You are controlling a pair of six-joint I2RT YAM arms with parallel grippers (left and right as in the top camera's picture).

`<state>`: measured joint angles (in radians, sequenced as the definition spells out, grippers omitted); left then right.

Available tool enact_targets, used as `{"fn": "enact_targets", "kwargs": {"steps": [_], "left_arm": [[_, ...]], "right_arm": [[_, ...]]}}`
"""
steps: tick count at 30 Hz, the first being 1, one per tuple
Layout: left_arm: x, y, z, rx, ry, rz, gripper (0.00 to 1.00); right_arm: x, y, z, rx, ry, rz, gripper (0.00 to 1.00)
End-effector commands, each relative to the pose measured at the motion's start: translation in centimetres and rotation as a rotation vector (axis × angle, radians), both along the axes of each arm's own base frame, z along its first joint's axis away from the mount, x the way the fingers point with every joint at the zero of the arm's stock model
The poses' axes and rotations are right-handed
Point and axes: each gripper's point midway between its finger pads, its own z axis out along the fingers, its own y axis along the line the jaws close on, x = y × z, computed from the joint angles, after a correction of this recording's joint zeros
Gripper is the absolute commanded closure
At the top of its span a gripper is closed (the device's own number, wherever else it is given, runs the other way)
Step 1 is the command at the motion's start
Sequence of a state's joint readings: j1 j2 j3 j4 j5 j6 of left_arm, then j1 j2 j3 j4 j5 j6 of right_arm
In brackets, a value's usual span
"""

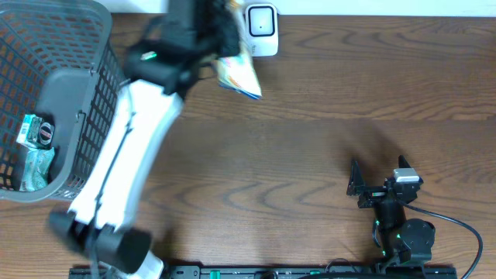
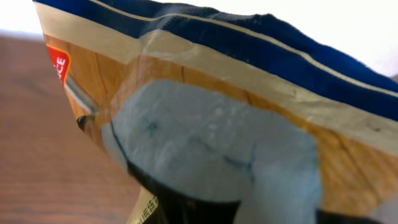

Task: Scan the item barcode
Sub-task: 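Carry the yellow snack bag to the scanner and drop it beside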

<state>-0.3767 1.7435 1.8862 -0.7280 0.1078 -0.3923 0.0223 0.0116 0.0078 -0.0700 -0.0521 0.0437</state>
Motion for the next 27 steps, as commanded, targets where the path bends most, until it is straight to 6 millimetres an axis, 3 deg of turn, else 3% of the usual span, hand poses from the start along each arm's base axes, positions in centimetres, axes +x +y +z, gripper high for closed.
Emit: {"fn": "enact_targets", "kwargs": {"steps": [1, 5, 9, 10, 13, 14, 16, 19, 23, 27], "left_arm": [[1.0, -2.5, -6.5, -0.006, 0.159, 0.053, 0.93], [1.4, -4.4, -12.7, 0.018, 0.292, 0.092, 0.93], [1.3, -5.7, -17.4, 0.066, 0.369, 0.074, 0.92], [1.3, -5.9, -18.3, 0.077, 0.385, 0.071, 0.85], [1.2, -6.0, -19.8, 0.093, 0.411, 0.070, 0.48], [1.2, -6.0, -19.9, 0.098, 0.411, 0.065, 0.41], [1.4, -5.8, -19.3, 0.090, 0.401, 0.070, 0.37], [2.0, -5.3, -16.9, 0.064, 0.359, 0.079, 0.36], [2.4, -3.9, -11.3, 0.021, 0.250, 0.081, 0.36], [1.5, -1.2, -4.1, 0.002, 0.103, 0.068, 0.36]], "right_arm": [[0.0, 0.1, 0.0, -0.008, -0.001, 0.005, 0.01], [0.0, 0.1, 0.0, -0.008, -0.001, 0.005, 0.01], [0.0, 0.1, 0.0, -0.008, -0.001, 0.005, 0.01], [0.0, 0.1, 0.0, -0.008, -0.001, 0.005, 0.01], [0.0, 0.1, 0.0, -0.008, -0.001, 0.005, 0.01], [0.0, 0.1, 0.0, -0.008, -0.001, 0.005, 0.01], [0.0, 0.1, 0.0, -0.008, -0.001, 0.005, 0.01], [0.0, 0.1, 0.0, -0.008, -0.001, 0.005, 0.01], [0.0, 0.1, 0.0, -0.008, -0.001, 0.005, 0.01], [0.0, 0.1, 0.0, -0.008, -0.001, 0.005, 0.01]]}}
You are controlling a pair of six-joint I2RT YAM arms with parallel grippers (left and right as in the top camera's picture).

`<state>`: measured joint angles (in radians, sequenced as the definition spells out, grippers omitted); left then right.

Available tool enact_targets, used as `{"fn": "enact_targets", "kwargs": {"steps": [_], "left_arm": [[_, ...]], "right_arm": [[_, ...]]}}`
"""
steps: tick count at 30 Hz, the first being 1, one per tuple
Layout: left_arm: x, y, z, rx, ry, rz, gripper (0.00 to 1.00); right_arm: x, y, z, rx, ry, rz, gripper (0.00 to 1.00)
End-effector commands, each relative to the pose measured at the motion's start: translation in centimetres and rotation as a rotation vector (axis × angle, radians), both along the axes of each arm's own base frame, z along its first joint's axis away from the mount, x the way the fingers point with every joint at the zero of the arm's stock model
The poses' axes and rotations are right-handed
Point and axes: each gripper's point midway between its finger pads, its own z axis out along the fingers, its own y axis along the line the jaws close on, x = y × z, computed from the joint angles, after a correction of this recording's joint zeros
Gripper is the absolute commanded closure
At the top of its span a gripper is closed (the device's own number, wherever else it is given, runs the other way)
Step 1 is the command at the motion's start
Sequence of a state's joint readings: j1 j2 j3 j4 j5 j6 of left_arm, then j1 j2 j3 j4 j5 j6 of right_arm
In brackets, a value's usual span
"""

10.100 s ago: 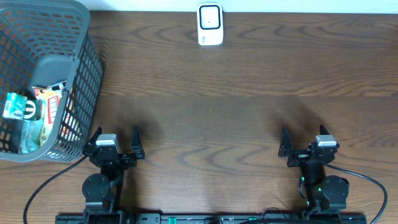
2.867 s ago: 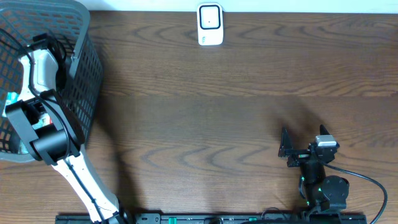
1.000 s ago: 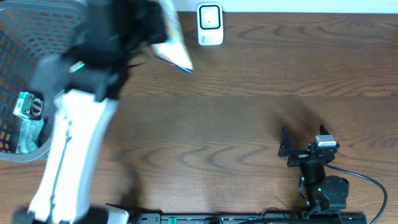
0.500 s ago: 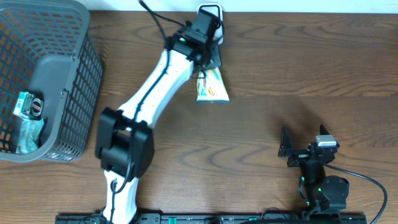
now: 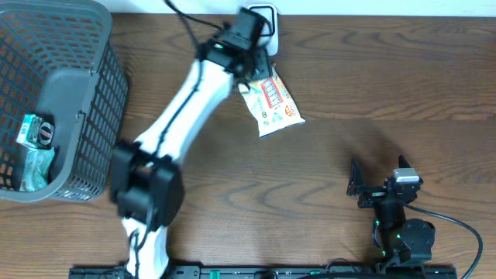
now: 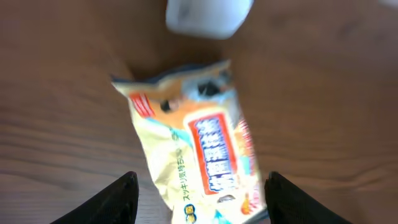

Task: Scan the item barcode
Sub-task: 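Carry the yellow snack bag to the scanner and drop it beside, then reach the left gripper into the basket and grasp the green wipes pack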

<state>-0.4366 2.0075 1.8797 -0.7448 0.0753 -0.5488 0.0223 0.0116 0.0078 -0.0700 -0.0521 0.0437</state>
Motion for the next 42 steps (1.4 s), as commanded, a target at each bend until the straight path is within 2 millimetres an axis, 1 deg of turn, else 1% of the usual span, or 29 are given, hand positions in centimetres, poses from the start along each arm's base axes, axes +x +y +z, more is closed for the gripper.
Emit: {"fn": "enact_targets", "kwargs": {"steps": [1, 3, 5, 6, 7, 9, 10, 12, 14, 16, 18, 19, 21, 23, 24, 27, 30, 34, 38, 39, 42], "left_arm": [[-0.9, 3.3, 11.6, -0.034, -0.247, -0.007, 0.36], [-1.9, 5.2, 15.5, -0.032, -0.337, -0.007, 0.36], [-3.3, 7.7, 19.6, -0.010, -0.439, -0.007, 0.25], [-3.9, 9.1, 21.2, 0.009, -0.481, 0.005, 0.23], [-4.6, 11.1, 22.9, 0.043, -0.528, 0.041, 0.22], [-6.0, 15.7, 25.6, 0.130, -0.598, 0.141, 0.18], [-7.6, 20.3, 27.5, 0.219, -0.641, 0.266, 0.15], [-9.0, 24.4, 28.9, 0.294, -0.664, 0.389, 0.14], [-11.5, 30.4, 30.3, 0.395, -0.674, 0.588, 0.12], [-13.4, 34.5, 30.4, 0.452, -0.649, 0.712, 0.12], [-15.2, 38.2, 29.3, 0.498, -0.582, 0.810, 0.12], [-15.9, 39.6, 28.6, 0.515, -0.543, 0.846, 0.12], [-17.3, 42.4, 26.5, 0.547, -0.444, 0.914, 0.12], [-18.2, 44.3, 24.2, 0.565, -0.348, 0.953, 0.12], [-18.6, 45.1, 22.6, 0.571, -0.283, 0.964, 0.12], [-19.4, 46.6, 18.1, 0.596, -0.089, 0.939, 0.13], [-19.2, 47.8, 13.9, 0.620, 0.076, 0.872, 0.13], [-18.0, 48.8, 9.4, 0.646, 0.225, 0.754, 0.13], [-17.4, 49.3, 5.7, 0.654, 0.352, 0.652, 0.13], [-17.3, 49.4, 4.1, 0.651, 0.407, 0.615, 0.13], [-17.5, 49.4, 1.1, 0.644, 0.510, 0.532, 0.24]], "right_arm": [[0.0, 0.1, 0.0, -0.008, -0.001, 0.005, 0.01], [0.0, 0.1, 0.0, -0.008, -0.001, 0.005, 0.01], [0.0, 0.1, 0.0, -0.008, -0.001, 0.005, 0.01], [0.0, 0.1, 0.0, -0.008, -0.001, 0.005, 0.01], [0.0, 0.1, 0.0, -0.008, -0.001, 0.005, 0.01], [0.0, 0.1, 0.0, -0.008, -0.001, 0.005, 0.01], [0.0, 0.1, 0.0, -0.008, -0.001, 0.005, 0.01], [0.0, 0.1, 0.0, -0.008, -0.001, 0.005, 0.01], [0.0, 0.1, 0.0, -0.008, -0.001, 0.005, 0.01], [0.0, 0.1, 0.0, -0.008, -0.001, 0.005, 0.01], [0.0, 0.1, 0.0, -0.008, -0.001, 0.005, 0.01], [0.0, 0.1, 0.0, -0.008, -0.001, 0.005, 0.01], [0.0, 0.1, 0.0, -0.008, -0.001, 0.005, 0.01], [0.0, 0.1, 0.0, -0.008, -0.001, 0.005, 0.01], [0.0, 0.1, 0.0, -0.008, -0.001, 0.005, 0.01], [0.0, 0.1, 0.0, -0.008, -0.001, 0.005, 0.01], [0.0, 0.1, 0.0, -0.008, -0.001, 0.005, 0.01], [0.0, 0.1, 0.0, -0.008, -0.001, 0.005, 0.01], [0.0, 0.1, 0.0, -0.008, -0.001, 0.005, 0.01], [0.0, 0.1, 0.0, -0.008, -0.001, 0.005, 0.01], [0.0, 0.1, 0.0, -0.008, -0.001, 0.005, 0.01]]}}
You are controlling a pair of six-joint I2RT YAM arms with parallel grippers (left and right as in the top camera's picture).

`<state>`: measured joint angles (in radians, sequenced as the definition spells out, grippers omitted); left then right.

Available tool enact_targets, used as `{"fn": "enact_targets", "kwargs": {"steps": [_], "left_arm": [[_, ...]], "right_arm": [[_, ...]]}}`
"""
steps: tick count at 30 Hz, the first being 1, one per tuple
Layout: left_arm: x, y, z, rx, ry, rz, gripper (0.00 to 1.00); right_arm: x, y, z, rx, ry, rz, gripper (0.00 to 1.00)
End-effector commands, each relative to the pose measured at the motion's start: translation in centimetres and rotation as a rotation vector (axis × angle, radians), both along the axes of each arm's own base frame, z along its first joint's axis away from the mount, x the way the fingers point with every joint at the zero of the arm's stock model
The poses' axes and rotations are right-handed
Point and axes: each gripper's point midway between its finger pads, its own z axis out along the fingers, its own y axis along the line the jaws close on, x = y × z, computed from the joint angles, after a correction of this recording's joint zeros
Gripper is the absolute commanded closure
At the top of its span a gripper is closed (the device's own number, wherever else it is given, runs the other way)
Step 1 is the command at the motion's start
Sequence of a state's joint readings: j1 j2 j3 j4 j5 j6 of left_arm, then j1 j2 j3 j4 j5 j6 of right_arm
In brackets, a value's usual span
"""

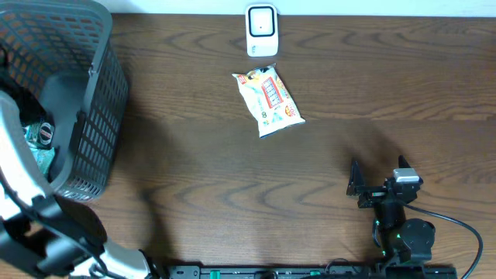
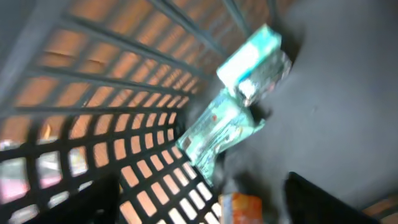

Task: Scan the item barcode
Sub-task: 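Reach the left gripper into the basket and grasp the green wipes pack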

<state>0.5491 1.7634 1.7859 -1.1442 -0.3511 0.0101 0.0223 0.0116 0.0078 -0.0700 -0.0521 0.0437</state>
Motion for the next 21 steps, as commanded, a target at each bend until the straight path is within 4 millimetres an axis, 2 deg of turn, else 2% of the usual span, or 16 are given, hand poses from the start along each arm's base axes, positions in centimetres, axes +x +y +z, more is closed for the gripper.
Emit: {"fn": "enact_targets", "kwargs": {"steps": [1, 7, 12, 15, 21], "left_arm": [[-0.7, 0.4, -4.1, -0.047, 0.176, -0.067, 0.24], [-3.0, 0.7, -9.0, -0.085, 0.351, -0.047, 0.23], [-4.9, 0.8, -12.2, -0.118, 0.420, -0.033, 0.23], [-5.3, 1.2, -13.3, -0.119, 0.416, -0.023, 0.23], [-5.5, 2.5, -13.9, -0.101, 0.379, 0.009, 0.23]], "right_arm": [[0.0, 0.1, 0.0, -0.008, -0.001, 0.005, 0.01], [0.0, 0.1, 0.0, -0.008, -0.001, 0.005, 0.01], [0.0, 0.1, 0.0, -0.008, -0.001, 0.005, 0.01], [0.0, 0.1, 0.0, -0.008, -0.001, 0.005, 0.01], [0.0, 0.1, 0.0, -0.008, -0.001, 0.005, 0.01]]}}
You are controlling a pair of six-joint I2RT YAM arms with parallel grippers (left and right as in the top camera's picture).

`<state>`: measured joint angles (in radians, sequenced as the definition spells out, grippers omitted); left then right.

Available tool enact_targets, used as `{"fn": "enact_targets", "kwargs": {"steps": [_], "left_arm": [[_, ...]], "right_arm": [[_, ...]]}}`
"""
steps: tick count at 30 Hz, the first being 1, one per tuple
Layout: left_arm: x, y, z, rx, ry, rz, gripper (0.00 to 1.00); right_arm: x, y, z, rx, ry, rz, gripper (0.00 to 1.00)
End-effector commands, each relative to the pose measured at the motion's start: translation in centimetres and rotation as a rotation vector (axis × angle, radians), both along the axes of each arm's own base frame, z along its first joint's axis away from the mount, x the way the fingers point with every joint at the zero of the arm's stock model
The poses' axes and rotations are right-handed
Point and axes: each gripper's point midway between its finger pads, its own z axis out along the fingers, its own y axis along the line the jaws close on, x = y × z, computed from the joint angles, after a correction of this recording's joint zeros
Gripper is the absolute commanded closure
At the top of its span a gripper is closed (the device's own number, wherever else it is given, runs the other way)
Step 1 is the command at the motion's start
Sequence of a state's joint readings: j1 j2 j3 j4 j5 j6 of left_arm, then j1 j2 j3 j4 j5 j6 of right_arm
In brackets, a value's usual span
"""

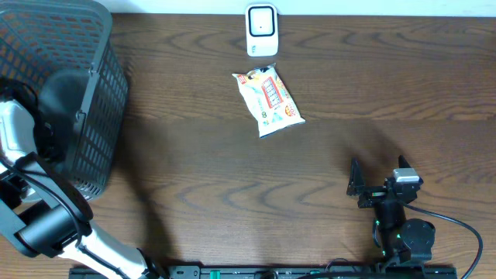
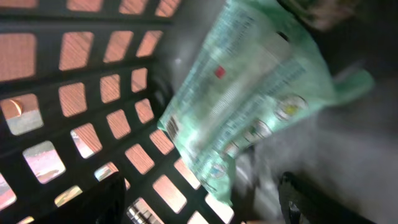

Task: Scan the item barcode
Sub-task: 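Reach the left gripper into the basket and grasp the green wipes pack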

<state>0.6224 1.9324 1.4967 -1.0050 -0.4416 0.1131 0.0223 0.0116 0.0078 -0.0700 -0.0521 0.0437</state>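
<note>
Inside the grey mesh basket (image 1: 93, 93) at the table's left, my left gripper (image 2: 199, 214) is open, its two dark fingers (image 2: 93, 199) spread either side of the view's bottom edge. A green packet (image 2: 249, 106) lies just ahead of them against the basket's wall, not gripped. In the overhead view my left arm (image 1: 14, 128) covers the basket's contents. A white and orange snack packet (image 1: 269, 99) lies flat on the table below the white scanner (image 1: 261, 29). My right gripper (image 1: 358, 186) rests open near the front right, holding nothing.
The basket's tall mesh walls enclose my left gripper closely. Another item's edge (image 2: 311, 12) shows at the top of the left wrist view. A black cable (image 1: 457, 225) runs from the right arm's base.
My left gripper is now lower in the basket and much closer to the green packet, which fills the wrist view. The snack packet and right arm have not moved.
My left gripper held the snack packet up by the scanner. Then the packet lay on the table below the scanner with the gripper open above it. Later the left arm was over the basket's green packets, and now the open gripper is right at one.
</note>
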Motion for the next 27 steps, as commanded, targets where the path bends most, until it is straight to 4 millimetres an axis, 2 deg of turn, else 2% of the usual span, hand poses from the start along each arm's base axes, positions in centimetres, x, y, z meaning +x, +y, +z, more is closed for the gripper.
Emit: {"fn": "enact_targets", "kwargs": {"steps": [1, 5, 11, 13, 15, 16, 24, 27], "left_arm": [[-0.6, 0.9, -0.5, 0.011, 0.009, 0.011, 0.23], [0.0, 0.2, -2.5, -0.088, -0.053, -0.038, 0.23], [0.1, 0.3, -4.1, -0.081, -0.073, -0.048, 0.24], [0.2, 0.5, -4.2, -0.075, -0.077, -0.058, 0.29], [0.3, 0.7, -4.2, -0.069, -0.084, -0.056, 0.43], [0.3, 0.9, -4.3, -0.064, -0.089, -0.052, 0.45], [-1.1, 2.1, -5.0, -0.050, -0.106, -0.005, 0.46], [-1.4, 2.4, -5.1, -0.049, -0.108, 0.006, 0.64]], "right_arm": [[0.0, 0.1, 0.0, -0.008, -0.001, 0.005, 0.01], [0.0, 0.1, 0.0, -0.008, -0.001, 0.005, 0.01], [0.0, 0.1, 0.0, -0.008, -0.001, 0.005, 0.01], [0.0, 0.1, 0.0, -0.008, -0.001, 0.005, 0.01], [0.0, 0.1, 0.0, -0.008, -0.001, 0.005, 0.01], [0.0, 0.1, 0.0, -0.008, -0.001, 0.005, 0.01], [0.0, 0.1, 0.0, -0.008, -0.001, 0.005, 0.01], [0.0, 0.1, 0.0, -0.008, -0.001, 0.005, 0.01]]}}
